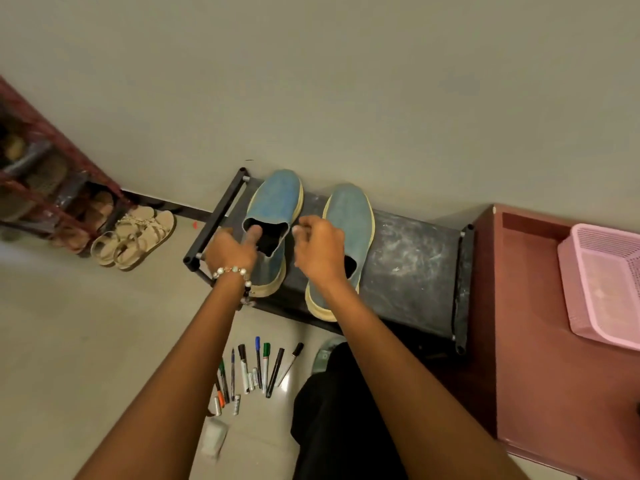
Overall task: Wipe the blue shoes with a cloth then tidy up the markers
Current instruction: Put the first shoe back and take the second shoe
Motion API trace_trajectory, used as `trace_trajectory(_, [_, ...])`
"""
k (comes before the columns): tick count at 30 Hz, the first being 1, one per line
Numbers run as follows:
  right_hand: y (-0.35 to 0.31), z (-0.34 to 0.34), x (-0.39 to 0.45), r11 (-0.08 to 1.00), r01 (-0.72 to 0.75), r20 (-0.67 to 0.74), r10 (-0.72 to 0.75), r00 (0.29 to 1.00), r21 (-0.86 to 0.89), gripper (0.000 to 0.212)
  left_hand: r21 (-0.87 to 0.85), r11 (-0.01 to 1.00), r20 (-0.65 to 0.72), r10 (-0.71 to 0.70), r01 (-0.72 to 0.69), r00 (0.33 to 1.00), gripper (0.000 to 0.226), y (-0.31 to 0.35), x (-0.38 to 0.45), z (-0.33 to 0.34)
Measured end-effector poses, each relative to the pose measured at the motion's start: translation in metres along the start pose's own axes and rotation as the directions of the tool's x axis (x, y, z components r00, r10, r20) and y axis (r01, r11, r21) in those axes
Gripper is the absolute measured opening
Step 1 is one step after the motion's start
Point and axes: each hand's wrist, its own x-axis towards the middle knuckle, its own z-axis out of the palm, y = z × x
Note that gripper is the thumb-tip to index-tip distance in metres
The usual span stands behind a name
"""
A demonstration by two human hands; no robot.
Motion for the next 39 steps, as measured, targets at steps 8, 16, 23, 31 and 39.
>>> trace_trajectory(8, [-0.004,0.040,0.018,0.923,-0.386,0.304,0.367,0.879,-0.001,0.035,0.302,0.949,0.163,0.041,-0.089,0.986,0.036,0.002,0.031,-0.006])
trace_trajectory(16, [-0.019,0.012,-0.023,0.940,-0.290,0.154,0.264,0.952,0.181,0.010,0.103,0.947,-0.053,0.311,-0.305,0.949,0.023,-0.012,-0.031,-0.044])
trace_trajectory(23, [-0.034,-0.118,-0.094,0.949,-0.177,-0.015,0.188,0.982,0.259,0.022,-0.028,0.793,-0.009,0.609,-0.609,0.793,0.025,0.025,-0.137,-0.066])
trace_trajectory(31, [0.051,-0.266,-0.206,0.939,-0.223,-0.252,0.290,0.923,0.263,0.012,-0.189,0.614,0.319,0.777,-0.767,0.543,0.025,0.063,-0.286,-0.006])
trace_trajectory(39, [0.168,-0.324,-0.285,0.811,-0.403,-0.280,0.541,0.793,0.425,0.014,-0.254,0.592,0.598,0.718,-0.765,0.357,0.037,0.049,-0.372,0.110])
